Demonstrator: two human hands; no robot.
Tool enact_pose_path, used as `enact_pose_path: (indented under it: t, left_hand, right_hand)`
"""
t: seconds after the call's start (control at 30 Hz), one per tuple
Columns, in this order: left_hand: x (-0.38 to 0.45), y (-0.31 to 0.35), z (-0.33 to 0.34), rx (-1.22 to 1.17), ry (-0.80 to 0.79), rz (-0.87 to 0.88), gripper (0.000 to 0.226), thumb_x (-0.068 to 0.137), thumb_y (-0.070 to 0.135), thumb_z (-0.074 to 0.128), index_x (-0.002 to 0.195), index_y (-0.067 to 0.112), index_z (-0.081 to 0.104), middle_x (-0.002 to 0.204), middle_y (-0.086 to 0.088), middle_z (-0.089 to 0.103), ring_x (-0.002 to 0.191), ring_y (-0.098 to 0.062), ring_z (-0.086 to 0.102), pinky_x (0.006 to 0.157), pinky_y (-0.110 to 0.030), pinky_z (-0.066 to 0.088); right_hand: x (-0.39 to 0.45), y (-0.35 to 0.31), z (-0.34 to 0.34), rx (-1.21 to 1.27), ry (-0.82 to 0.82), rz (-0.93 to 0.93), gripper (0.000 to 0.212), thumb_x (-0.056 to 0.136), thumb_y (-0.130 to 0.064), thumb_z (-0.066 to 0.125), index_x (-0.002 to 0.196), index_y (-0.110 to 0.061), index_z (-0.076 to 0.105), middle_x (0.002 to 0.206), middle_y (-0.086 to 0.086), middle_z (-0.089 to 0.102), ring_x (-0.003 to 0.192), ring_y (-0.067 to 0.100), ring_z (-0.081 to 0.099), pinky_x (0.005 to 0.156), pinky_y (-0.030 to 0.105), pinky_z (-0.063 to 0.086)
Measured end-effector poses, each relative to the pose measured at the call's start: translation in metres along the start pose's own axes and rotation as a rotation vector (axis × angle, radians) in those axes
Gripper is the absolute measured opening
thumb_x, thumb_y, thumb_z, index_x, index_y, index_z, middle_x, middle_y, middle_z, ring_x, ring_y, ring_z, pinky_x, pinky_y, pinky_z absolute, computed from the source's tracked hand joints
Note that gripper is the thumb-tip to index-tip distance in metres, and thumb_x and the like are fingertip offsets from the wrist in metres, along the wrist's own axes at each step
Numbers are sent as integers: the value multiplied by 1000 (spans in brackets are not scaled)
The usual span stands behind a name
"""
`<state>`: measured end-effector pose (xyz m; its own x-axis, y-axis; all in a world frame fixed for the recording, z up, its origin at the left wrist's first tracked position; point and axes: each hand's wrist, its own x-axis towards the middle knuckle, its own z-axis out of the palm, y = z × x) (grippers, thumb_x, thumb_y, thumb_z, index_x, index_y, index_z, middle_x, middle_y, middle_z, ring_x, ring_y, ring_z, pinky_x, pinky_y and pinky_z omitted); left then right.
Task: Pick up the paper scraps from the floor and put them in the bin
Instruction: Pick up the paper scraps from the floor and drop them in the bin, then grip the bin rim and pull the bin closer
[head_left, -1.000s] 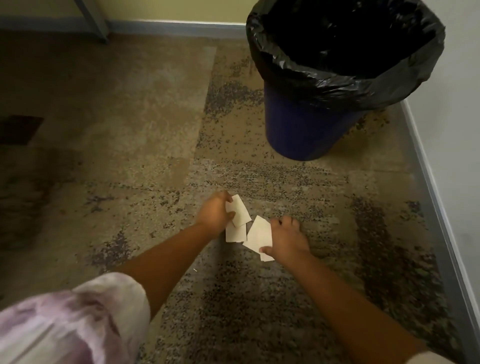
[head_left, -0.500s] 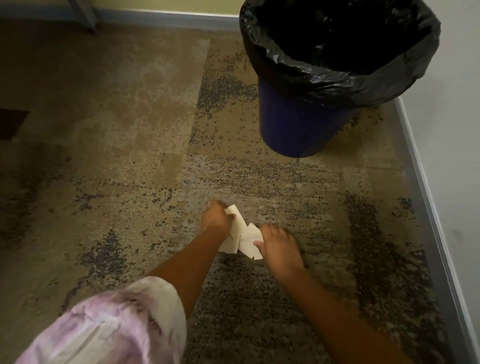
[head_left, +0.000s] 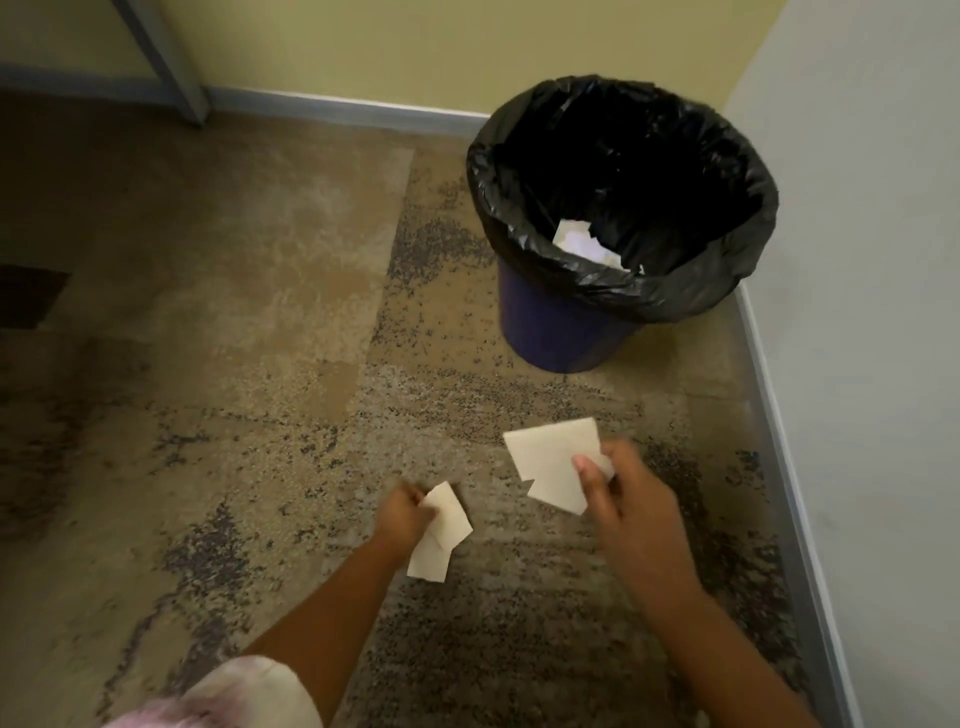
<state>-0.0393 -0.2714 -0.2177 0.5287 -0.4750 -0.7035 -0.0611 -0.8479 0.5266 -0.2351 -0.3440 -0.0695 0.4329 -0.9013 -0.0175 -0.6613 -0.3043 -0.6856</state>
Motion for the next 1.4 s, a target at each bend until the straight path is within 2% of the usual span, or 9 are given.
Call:
enact_pose_path:
  t: [0.27,0.4,0.53,0.63,0.77,0.83,1.0,1.27,1.4]
  left_hand:
    - [-47,6,-21,-228,86,-32,39,82,-6,58,70,22,34,71,-3,49,69,-23,51,67,-43,49]
    - [-70,65,-49,-477,176,-5,39,83,-6,59,73,23,35,79,-10,54,82,-27,55,79,-54,51]
    - [-99,162,-72,-568,241,238,39,83,-4,58,73,25,34,79,-1,51,80,-23,53,79,-48,51]
    - [-112,234,-83,-616,264,399,41,83,0,61,73,28,33,79,-3,50,74,-21,52,74,-47,53]
    - [-116,301,-76,-542,257,413,35,86,4,58,71,21,31,70,3,43,61,-12,46,52,-23,39]
    - [-108,316,-64,-465,217,354,35,86,4,55,69,20,30,72,2,45,69,-19,52,53,-24,39]
    - [-99,316,-71,-203,185,339,30,88,25,61,107,6,49,122,-12,48,101,-30,56,79,-31,41]
    - [-87,241,-141,193,594,381,43,91,33,53,123,4,46,129,-15,46,121,-33,44,94,-42,42]
    - [-76,184,-174,263,498,191,55,93,47,43,119,-1,42,116,-21,54,102,-37,57,80,-41,51]
  right_hand:
    - [71,-70,-93,160,260,-29,8,94,-33,49,98,-26,48,80,-24,54,69,0,57,54,19,47]
    - [131,-73,-105,234,280,189,19,95,-36,47,101,-18,52,92,-6,61,79,8,58,69,30,54]
    - [172,-58,-104,750,246,560,42,97,-40,39,113,-5,55,100,17,63,86,27,63,69,34,55]
    - [174,-43,-100,578,289,643,53,94,-46,44,108,3,55,81,13,65,71,28,64,74,44,56]
    - [173,-32,-85,551,318,843,59,78,-28,74,120,-6,38,120,18,52,94,38,63,61,39,56]
    - [179,-28,-78,651,292,886,63,80,-16,70,130,-10,31,128,21,47,105,39,58,64,42,57]
    - [183,-8,-75,757,280,907,59,82,-6,63,132,-12,34,123,17,54,104,37,59,76,53,56]
    - [107,-21,-74,479,-11,655,45,84,-9,59,126,-11,45,107,9,58,101,31,58,89,45,51]
    - [90,-43,-66,347,-279,592,49,89,-14,55,135,-14,39,119,7,56,106,26,56,90,37,47]
